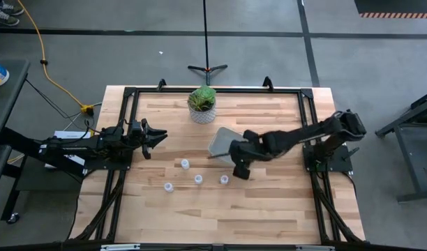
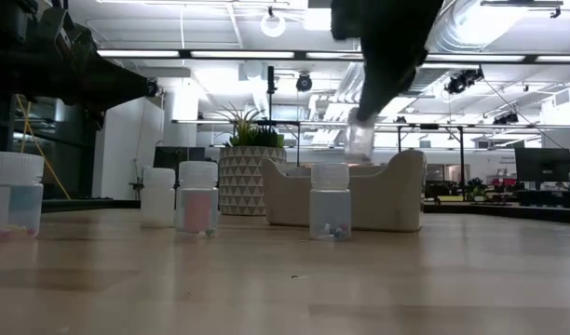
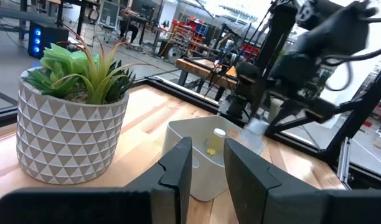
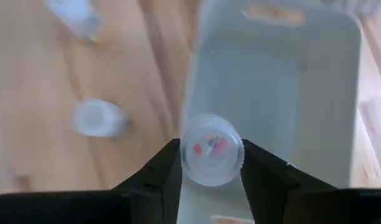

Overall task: Pick and place pill bottles into a basket
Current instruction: Put the right transparent capsule bottle into the white bin

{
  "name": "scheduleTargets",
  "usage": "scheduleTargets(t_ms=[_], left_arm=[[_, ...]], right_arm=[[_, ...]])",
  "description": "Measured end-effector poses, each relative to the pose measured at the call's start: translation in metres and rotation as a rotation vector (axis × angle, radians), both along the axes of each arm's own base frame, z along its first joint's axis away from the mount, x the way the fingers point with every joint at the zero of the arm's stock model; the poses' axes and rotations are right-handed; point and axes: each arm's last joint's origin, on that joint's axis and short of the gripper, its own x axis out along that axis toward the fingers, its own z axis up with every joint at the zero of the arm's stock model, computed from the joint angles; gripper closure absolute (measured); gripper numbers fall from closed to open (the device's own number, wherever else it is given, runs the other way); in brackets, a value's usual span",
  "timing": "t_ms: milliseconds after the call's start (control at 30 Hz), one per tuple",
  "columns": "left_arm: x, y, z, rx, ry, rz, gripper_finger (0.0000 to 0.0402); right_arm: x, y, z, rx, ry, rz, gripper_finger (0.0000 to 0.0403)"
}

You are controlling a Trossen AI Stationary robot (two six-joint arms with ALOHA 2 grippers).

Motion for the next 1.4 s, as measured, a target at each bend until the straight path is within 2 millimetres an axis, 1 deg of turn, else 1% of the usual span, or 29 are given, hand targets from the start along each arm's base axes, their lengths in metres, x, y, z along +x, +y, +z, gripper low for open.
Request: scheduleTargets(t_ms=[167,267,400,500,633,867,1000,1133,1267,1333,1400], left_arm=[[0.0,0.0,0.0,0.0,0.0,-0.001,0.0273],[0.0,0.0,0.0,0.0,0.0,-0.001,0.0273],[0.0,0.0,0.0,0.0,0.0,0.0,0.0273],[0.0,0.0,0.0,0.0,0.0,0.0,0.0273],[0.0,0.0,0.0,0.0,0.0,0.0,0.0273],[0.0,0.0,0.0,0.0,-0.001,0.001,0.0273],[0.0,0.0,0.0,0.0,-0.001,0.001,0.0273],[0.0,0.0,0.0,0.0,-0.001,0.001,0.0273],[0.0,0.0,0.0,0.0,-0.001,0.002,0.0273],[0.0,0.0,0.0,0.0,-0.001,0.002,0.0273],[0.0,0.0,0.0,0.0,-0.001,0.002,0.0273]], right_arm=[[0.005,-0.016,-0.01,0.048,0.058,-0.001,0.0246],[0.01,-0.022,-0.022,0.091,0.1,-0.008,0.0252],[0.018,-0.023,-0.038,0.124,0.139,0.0,0.0268],[0.022,-0.023,-0.049,0.129,0.165,-0.002,0.0267],[0.026,-0.023,-0.057,0.129,0.175,-0.005,0.0241],[0.025,-0.024,-0.057,0.12,0.18,-0.019,0.0189],[0.022,-0.026,-0.05,0.107,0.176,-0.019,0.0175],[0.017,-0.028,-0.031,0.072,0.106,-0.031,0.0177],[0.014,-0.023,-0.006,0.062,-0.04,0.003,0.018],[0.02,-0.015,0.005,0.089,-0.163,0.038,0.018],[0.028,-0.003,0.012,0.128,-0.265,0.148,0.0178]])
